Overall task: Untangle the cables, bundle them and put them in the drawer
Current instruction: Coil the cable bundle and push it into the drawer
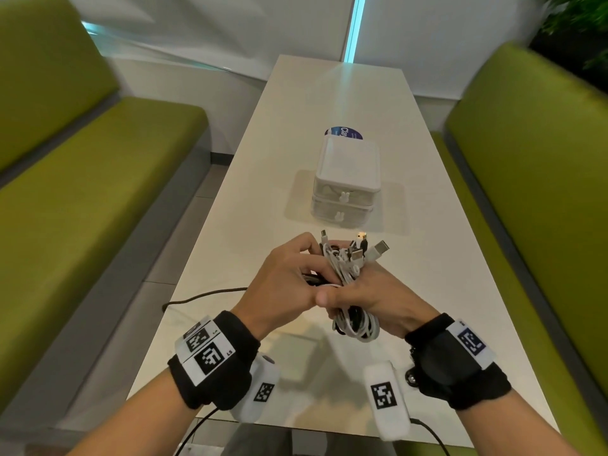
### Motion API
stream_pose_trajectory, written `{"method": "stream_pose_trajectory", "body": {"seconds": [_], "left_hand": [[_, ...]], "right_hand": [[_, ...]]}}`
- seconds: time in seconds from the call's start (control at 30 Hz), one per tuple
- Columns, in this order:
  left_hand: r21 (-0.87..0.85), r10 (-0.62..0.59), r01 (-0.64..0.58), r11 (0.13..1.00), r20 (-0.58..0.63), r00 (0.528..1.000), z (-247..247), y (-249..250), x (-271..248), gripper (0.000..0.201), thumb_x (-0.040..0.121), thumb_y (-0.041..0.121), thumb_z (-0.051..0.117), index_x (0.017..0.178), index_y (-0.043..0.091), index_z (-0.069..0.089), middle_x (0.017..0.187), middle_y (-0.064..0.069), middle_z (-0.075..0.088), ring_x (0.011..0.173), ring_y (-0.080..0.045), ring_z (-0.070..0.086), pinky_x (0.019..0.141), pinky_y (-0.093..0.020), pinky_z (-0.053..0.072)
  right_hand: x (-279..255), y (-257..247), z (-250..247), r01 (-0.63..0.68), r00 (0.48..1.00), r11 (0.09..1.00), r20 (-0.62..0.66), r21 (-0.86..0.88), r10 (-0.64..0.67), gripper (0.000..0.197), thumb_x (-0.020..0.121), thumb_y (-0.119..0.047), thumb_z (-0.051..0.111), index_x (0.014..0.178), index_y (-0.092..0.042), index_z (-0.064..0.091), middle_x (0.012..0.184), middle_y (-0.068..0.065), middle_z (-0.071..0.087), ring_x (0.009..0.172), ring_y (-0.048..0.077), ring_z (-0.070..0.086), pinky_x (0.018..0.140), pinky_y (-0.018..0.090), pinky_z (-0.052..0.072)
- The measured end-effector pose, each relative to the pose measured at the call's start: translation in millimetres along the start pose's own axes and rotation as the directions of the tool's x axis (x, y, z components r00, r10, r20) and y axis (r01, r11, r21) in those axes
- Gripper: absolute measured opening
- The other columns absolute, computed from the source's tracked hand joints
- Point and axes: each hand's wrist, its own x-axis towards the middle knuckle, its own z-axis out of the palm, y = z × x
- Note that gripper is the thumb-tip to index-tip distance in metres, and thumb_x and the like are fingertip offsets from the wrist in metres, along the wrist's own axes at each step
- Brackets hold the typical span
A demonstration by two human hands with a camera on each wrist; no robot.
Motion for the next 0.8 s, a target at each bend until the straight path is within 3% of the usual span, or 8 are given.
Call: {"method": "stream_pose_trajectory", "body": {"seconds": [0.1,0.23,0.3,0.43,0.53,0.6,0.7,0.8], "left_hand": [[0.031,0.035,-0.034,0.999,-0.028,0.999,-2,11,1,0.011,0.063,0.028,0.083,0.071,0.028,0.074,0.09,0.007,0.05,0.079,-0.011,0.06,0.066,-0.026,0.049],[-0.046,-0.13,0.129,0.991,-0.016,0.991,-5,15,6,0.073,0.046,0.038,0.086,0.102,0.039,0.039,0.105,0.012,0.051,0.061,-0.023,0.061,0.06,-0.049,0.054],[0.005,-0.087,0.087,0.996,0.034,0.996,-7,12,7,0.087,0.046,0.04,0.089,0.109,0.043,0.027,0.12,0.011,0.047,0.055,-0.024,0.063,0.056,-0.048,0.054],[0.076,0.03,-0.042,0.996,0.146,0.989,-17,9,15,0.104,0.053,0.04,0.089,0.13,0.042,0.019,0.129,0.011,0.044,0.042,-0.014,0.058,0.051,-0.025,0.048],[0.164,0.038,-0.063,0.984,0.156,0.987,-19,12,22,0.115,0.049,0.043,0.091,0.136,0.048,0.016,0.132,0.016,0.046,0.046,-0.013,0.06,0.056,-0.025,0.05],[0.155,-0.039,0.019,0.988,0.13,0.991,-22,10,22,0.11,0.05,0.053,0.084,0.137,0.051,0.018,0.13,0.02,0.048,0.05,-0.012,0.062,0.06,-0.026,0.05],[0.205,-0.137,0.104,0.973,0.152,0.979,-29,1,16,0.074,0.07,0.078,0.05,0.135,0.047,0.034,0.114,0.018,0.063,0.06,-0.002,0.065,0.067,-0.024,0.049],[0.386,-0.125,0.066,0.92,0.13,0.984,-21,-2,9,0.058,0.089,0.068,0.033,0.134,0.036,0.051,0.086,0.015,0.068,0.069,0.002,0.061,0.071,-0.026,0.045]], "right_hand": [[-2,8,-3,-0.113,0.994,0.969,0.032,0.221,0.109,0.028,0.072,-0.012,0.079,0.093,-0.004,0.062,0.056,0.003,0.056,0.051,0.02,0.054,0.053,0.03,0.049],[-1,11,-1,-0.283,0.959,0.871,0.088,0.402,0.271,0.032,0.079,-0.022,0.073,0.055,-0.01,0.054,0.042,0.0,0.043,0.044,0.014,0.049,0.054,0.028,0.046],[0,8,2,-0.285,0.958,0.889,0.075,0.357,0.277,0.027,0.081,-0.019,0.069,0.058,-0.009,0.059,0.042,0.001,0.047,0.043,0.015,0.05,0.054,0.028,0.046],[1,0,4,-0.302,0.953,0.902,0.096,0.307,0.287,0.026,0.084,-0.018,0.065,0.061,-0.006,0.064,0.044,0.003,0.052,0.047,0.015,0.054,0.056,0.028,0.049],[2,-4,4,-0.286,0.958,0.905,0.069,0.315,0.279,0.019,0.083,-0.016,0.066,0.066,-0.008,0.07,0.051,0.007,0.055,0.046,0.016,0.054,0.053,0.027,0.05],[1,-3,0,-0.261,0.962,0.894,0.024,0.363,0.271,0.017,0.085,-0.014,0.065,0.069,-0.008,0.068,0.058,0.008,0.056,0.046,0.017,0.054,0.052,0.027,0.05],[-1,0,-8,-0.23,0.963,0.867,-0.025,0.441,0.268,0.004,0.084,-0.01,0.067,0.082,-0.008,0.065,0.063,0.005,0.054,0.049,0.017,0.053,0.056,0.031,0.05],[-2,2,-6,-0.171,0.974,0.898,-0.068,0.405,0.217,0.007,0.086,-0.004,0.064,0.091,-0.006,0.061,0.064,0.006,0.05,0.052,0.017,0.051,0.056,0.032,0.049]]}}
